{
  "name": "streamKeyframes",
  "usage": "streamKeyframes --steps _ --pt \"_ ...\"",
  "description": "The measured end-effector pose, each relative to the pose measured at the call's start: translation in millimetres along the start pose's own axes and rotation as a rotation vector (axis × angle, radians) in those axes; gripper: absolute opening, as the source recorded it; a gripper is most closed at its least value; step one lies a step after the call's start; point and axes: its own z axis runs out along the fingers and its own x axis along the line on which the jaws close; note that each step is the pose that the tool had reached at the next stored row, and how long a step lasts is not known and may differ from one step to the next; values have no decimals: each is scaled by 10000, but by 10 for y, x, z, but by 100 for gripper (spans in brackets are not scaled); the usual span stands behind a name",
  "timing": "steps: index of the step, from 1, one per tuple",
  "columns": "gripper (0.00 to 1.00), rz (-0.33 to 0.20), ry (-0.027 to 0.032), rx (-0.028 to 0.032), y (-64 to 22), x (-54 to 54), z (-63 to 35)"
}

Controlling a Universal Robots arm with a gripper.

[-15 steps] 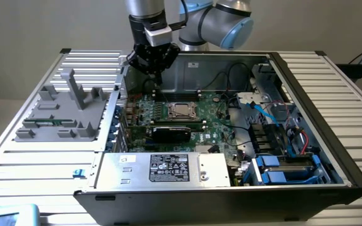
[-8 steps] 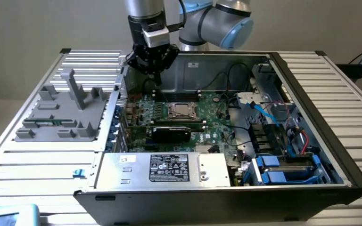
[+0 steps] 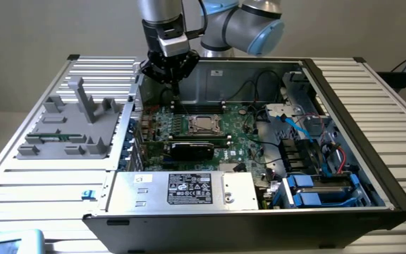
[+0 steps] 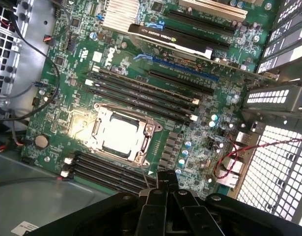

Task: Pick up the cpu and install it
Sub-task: 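Install the first cpu locking lever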

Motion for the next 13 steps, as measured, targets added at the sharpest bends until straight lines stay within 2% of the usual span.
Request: streamKeyframes --steps 5,7,9,10,13 --pt "11 244 74 341 2 -2 17" --pt "11 362 93 452 3 -3 25" --pt "11 485 95 518 3 -4 36" --pt "11 526 87 532 4 -5 41" --pt "11 557 81 530 4 -6 41"
